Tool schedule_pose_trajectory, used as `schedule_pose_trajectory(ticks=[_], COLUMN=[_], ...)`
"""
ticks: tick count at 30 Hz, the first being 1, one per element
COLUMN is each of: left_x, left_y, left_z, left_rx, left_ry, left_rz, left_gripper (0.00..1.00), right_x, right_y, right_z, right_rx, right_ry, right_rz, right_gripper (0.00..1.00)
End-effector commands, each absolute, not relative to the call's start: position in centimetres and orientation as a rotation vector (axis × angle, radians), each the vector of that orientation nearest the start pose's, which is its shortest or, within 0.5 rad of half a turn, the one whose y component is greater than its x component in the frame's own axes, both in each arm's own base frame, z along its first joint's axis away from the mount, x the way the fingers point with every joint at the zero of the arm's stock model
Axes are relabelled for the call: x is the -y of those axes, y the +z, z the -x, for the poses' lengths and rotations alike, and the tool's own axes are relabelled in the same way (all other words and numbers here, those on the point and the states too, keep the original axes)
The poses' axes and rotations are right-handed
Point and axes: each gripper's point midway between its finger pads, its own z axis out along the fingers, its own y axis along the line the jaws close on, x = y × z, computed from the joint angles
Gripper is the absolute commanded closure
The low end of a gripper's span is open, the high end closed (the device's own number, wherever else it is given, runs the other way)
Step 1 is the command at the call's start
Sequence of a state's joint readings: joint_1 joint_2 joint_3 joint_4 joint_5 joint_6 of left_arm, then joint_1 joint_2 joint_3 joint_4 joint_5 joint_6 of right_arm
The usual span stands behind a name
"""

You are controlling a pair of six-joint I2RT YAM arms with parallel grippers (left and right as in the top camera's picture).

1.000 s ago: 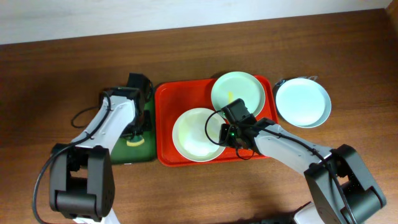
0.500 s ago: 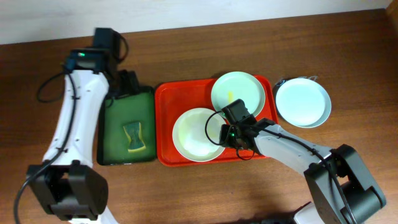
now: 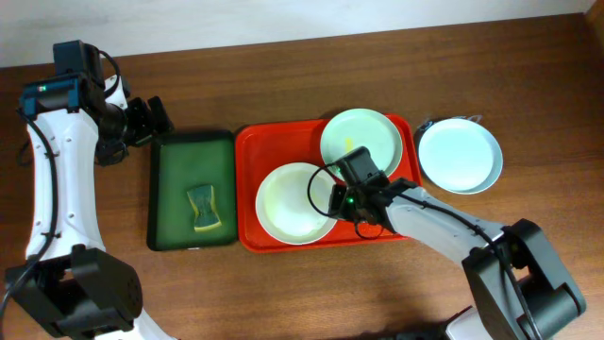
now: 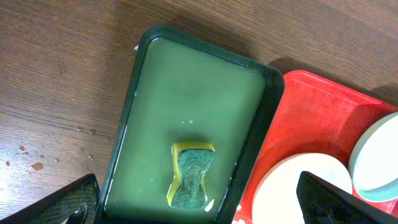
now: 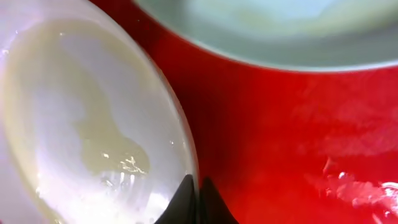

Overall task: Clean dirty plates on tray and stack at the side
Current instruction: 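Drop the sponge into the green tray and raise the left arm aside, then lift the plate with the right gripper and stack it on the right plate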

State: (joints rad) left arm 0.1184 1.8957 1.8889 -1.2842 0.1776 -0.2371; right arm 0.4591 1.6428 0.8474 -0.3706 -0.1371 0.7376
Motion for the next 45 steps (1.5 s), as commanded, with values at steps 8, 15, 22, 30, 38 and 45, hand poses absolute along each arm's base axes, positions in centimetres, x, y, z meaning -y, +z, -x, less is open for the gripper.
schedule_pose_trajectory(ticks=[8,15,22,30,38,45], left_x=[-1.7,-1.7,-1.7,-1.7,-1.7,-1.7], left_y=[20.0,20.0,20.0,20.0,20.0,20.0], left_z=[-41.9,-41.9,-41.9,-41.9,-41.9,-41.9], left_rx=[-2.794,-2.794,-2.794,-2.794,-2.794,-2.794], left_ry=[-0.298,-0.298,-0.298,-0.298,-0.298,-0.298], left_rz=[0.432,0.432,0.432,0.432,0.432,0.432], left_gripper=[0.01,0.01,0.01,0.01,0.01,0.01], right_x=[-21.2,-24.6,-29.1,-30.9,-33.9,-36.1], right_y=[14.6,12.0,12.2,17.8,25.2,31.3], right_z=[-34.5,-37.8,-41.5,-43.9,-45.7,-44.6], right_rx=[-2.750,-2.665,-2.504,-2.158,-1.795,-1.521], right_ry=[0.637,0.578,0.330,0.065,-0.139,-0.340], right_rz=[-0.303,-0.265,-0.187,0.063,0.378,0.534], right_gripper=[0.96,0.96,0.96,0.96,0.96,0.96])
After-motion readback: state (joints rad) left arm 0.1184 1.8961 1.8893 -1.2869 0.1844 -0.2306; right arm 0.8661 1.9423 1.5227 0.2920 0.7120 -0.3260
